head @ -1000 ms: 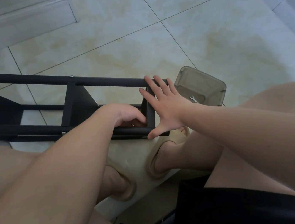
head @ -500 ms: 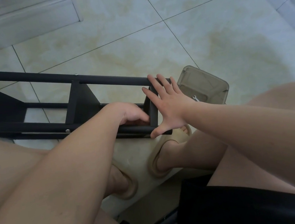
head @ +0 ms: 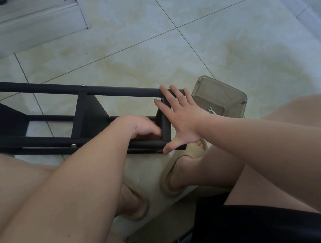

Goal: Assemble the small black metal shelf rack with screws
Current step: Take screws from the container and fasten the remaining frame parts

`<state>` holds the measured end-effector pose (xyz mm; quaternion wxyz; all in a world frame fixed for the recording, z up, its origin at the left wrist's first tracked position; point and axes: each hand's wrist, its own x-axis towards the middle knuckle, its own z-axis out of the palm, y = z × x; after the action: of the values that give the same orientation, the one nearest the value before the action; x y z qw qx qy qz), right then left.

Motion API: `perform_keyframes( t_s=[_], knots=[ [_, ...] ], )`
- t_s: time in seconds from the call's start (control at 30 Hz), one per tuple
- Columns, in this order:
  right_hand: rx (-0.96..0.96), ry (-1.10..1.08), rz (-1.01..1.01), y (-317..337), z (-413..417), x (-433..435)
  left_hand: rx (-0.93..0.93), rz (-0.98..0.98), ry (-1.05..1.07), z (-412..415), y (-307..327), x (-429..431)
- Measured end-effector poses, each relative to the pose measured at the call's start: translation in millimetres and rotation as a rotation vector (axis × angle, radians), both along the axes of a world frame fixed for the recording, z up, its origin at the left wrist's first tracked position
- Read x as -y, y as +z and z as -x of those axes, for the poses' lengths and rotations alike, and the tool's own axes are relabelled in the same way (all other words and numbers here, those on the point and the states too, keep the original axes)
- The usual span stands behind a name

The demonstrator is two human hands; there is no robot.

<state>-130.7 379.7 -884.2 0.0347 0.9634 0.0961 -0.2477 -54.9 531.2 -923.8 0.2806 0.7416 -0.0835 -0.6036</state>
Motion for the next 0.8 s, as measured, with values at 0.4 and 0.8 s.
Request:
perform_keyframes(
  t_s=[0.4, 0.8],
  knots=[
    [-0.007, -0.004, -0.001, 0.8, -0.4, -1.4, -0.093, 0.008, 0.004, -0.4, 4.9, -2.4],
    [-0.005, 0.0, 0.009, 0.8, -1.1, -1.5, -0.019, 0.011, -0.022, -1.9, 1.3, -3.2]
  ],
)
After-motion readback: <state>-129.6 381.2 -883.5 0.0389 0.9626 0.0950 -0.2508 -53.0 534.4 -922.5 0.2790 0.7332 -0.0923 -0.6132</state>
